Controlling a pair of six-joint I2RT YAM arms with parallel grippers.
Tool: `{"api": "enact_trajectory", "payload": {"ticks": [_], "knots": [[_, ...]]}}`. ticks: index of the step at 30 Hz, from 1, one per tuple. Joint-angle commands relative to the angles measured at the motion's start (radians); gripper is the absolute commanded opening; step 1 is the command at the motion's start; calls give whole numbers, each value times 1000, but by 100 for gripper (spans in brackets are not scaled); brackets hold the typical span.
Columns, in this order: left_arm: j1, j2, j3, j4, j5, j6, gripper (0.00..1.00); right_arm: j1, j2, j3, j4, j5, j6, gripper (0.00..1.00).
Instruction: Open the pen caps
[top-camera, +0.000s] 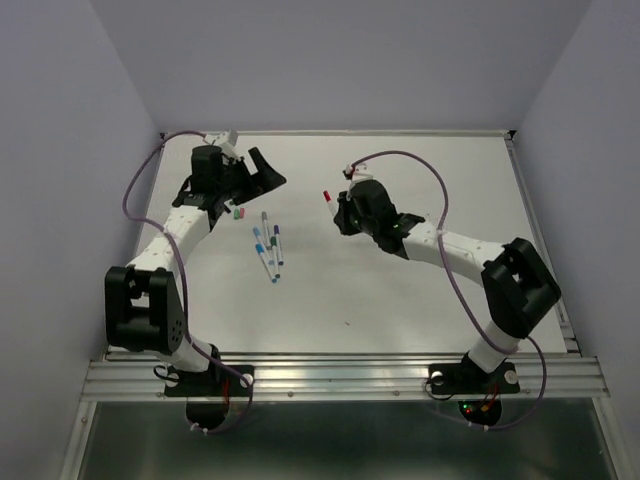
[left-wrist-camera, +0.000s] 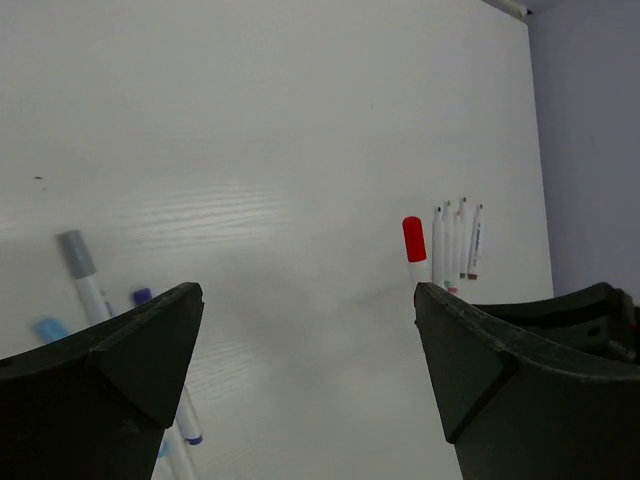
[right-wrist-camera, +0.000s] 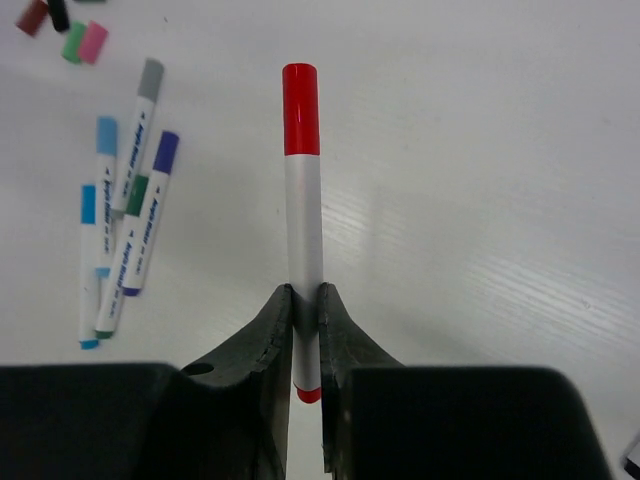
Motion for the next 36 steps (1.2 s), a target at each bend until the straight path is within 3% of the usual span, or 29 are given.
{"api": "enact_trajectory", "payload": {"ticks": [1, 11, 17, 25, 28, 32, 36], "knots": [[-110, 44, 55, 91, 104, -15, 99, -13, -88, -44, 154, -137, 27, 1], [-207, 127, 118, 162, 144, -64, 96, -24, -140, -87, 263, -206, 58, 1], [-223, 150, 130, 163, 165, -66, 74, -33, -134, -71, 283, -207, 65, 1], [-240, 162, 138, 185, 177, -87, 69, -33, -130, -61, 318, -223, 72, 1], [-255, 173, 142, 203, 199, -98, 56, -33, -122, -56, 321, -218, 73, 1], [-261, 181, 146, 217, 197, -115, 20, -33, -122, -51, 320, -224, 69, 1], [-261, 170, 146, 215, 178, -119, 0, -33, -130, -68, 317, -227, 62, 1]]}}
